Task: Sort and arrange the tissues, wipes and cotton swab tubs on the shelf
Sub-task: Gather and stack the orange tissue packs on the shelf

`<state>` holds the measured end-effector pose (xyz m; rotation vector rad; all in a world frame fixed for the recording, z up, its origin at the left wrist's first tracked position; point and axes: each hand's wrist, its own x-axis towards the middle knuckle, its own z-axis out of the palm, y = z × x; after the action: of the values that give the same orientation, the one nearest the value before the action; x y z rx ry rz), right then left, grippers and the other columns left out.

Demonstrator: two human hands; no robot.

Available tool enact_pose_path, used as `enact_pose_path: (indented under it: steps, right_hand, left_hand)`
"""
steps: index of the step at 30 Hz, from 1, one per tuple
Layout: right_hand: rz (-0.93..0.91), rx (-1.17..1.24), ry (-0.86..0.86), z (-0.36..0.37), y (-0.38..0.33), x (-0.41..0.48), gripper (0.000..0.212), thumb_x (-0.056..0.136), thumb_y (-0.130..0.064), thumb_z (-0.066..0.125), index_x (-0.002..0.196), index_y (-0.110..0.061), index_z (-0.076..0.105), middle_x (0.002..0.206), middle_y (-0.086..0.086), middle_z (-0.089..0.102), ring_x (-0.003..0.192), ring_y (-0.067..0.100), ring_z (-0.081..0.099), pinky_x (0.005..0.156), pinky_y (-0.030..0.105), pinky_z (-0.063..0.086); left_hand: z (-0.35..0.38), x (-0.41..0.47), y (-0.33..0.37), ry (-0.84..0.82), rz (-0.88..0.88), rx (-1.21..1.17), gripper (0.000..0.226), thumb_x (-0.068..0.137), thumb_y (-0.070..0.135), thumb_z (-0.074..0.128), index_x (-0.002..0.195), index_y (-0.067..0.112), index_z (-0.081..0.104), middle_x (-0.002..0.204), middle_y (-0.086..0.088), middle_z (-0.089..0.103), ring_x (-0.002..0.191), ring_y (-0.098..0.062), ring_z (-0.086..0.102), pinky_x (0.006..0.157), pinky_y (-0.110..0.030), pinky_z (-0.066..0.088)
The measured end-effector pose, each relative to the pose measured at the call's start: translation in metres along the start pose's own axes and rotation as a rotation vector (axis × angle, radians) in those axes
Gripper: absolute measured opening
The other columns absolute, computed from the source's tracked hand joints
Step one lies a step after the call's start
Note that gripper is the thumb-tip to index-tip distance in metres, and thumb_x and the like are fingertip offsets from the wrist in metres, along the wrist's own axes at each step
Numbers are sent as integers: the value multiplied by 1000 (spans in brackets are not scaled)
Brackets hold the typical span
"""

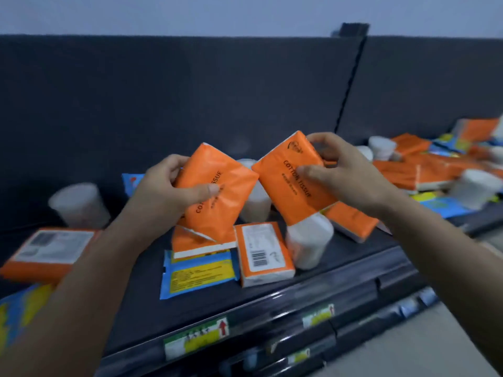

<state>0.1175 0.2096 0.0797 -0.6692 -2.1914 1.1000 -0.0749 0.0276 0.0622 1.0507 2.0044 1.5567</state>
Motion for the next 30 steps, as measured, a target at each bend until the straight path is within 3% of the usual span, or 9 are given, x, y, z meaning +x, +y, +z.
enact_pose_path:
  steps: [3, 7, 12, 16, 19, 22, 25, 28, 30]
  right_hand:
    - [82, -14, 91, -49, 19, -29, 34, 83, -17, 68, 113, -27, 55, 97, -4, 67, 81, 4, 64, 70, 20, 53]
    - [141, -40, 202, -114, 46, -72, 34, 85, -14, 66, 115, -27, 58, 105, 5, 68, 86, 11, 63, 76, 28, 55]
    - [226, -21, 316, -202, 88, -127, 32, 84, -16, 67, 112, -32, 61, 107, 9, 69, 96, 24, 67, 84, 42, 56]
    - [258, 5, 398, -272, 118, -161, 31, 84, -12, 67, 112, -23, 60, 100, 12, 69, 82, 16, 68, 76, 32, 58]
    - [279, 6, 460, -320, 140, -183, 21, 83, -11, 68, 97, -24, 60, 93, 8, 68, 73, 7, 66, 66, 23, 56]
    - [313, -6, 494, -360, 162, -203, 20, 82, -13, 69, 92, -27, 58, 87, -1, 67, 70, 6, 65, 58, 16, 51]
    - [348, -1, 517, -394, 184, -213, 23, 81, -16, 70, 97, -29, 59, 91, 0, 67, 78, 14, 64, 60, 19, 49]
    - [364, 3, 540, -422, 206, -213, 23, 80, -16, 71, 98, -27, 60, 94, 3, 67, 81, 18, 64, 64, 24, 49]
    - [375, 3, 546, -439, 220, -208, 26, 80, -17, 71, 102, -26, 60, 95, 3, 67, 81, 18, 64, 64, 23, 49]
  left_hand:
    - [47, 11, 17, -116, 36, 12, 56, 55, 29, 86, 105, 22, 60, 98, 0, 70, 87, -18, 68, 80, -40, 55]
    - [122, 16, 42, -276, 130, -4, 42, 70, 25, 79, 107, 21, 60, 96, 3, 71, 81, -9, 69, 71, -27, 55]
    - [228, 11, 81, -415, 228, 31, 22, 75, 29, 75, 93, 26, 63, 87, 8, 71, 76, -2, 67, 69, -22, 52]
    - [312, 1, 112, -502, 273, 59, 25, 74, 27, 75, 96, 22, 65, 90, 6, 71, 79, -7, 67, 73, -28, 52]
    - [369, -4, 129, -550, 304, 68, 33, 71, 29, 78, 99, 20, 64, 88, 10, 68, 78, 1, 64, 71, -19, 48]
    - [419, -5, 143, -580, 292, 106, 43, 64, 36, 80, 101, 22, 65, 92, 9, 69, 81, -2, 64, 77, -24, 50]
    - [462, -3, 154, -612, 311, 115, 25, 74, 23, 75, 96, 24, 64, 91, 12, 68, 79, 3, 63, 75, -20, 50]
    - [496, 7, 161, -652, 327, 119, 21, 76, 22, 74, 83, 33, 59, 86, 21, 60, 71, 21, 56, 59, 0, 42]
    - [517, 17, 167, -658, 322, 124, 21, 74, 24, 75, 81, 35, 58, 88, 22, 61, 79, 18, 57, 65, -2, 43]
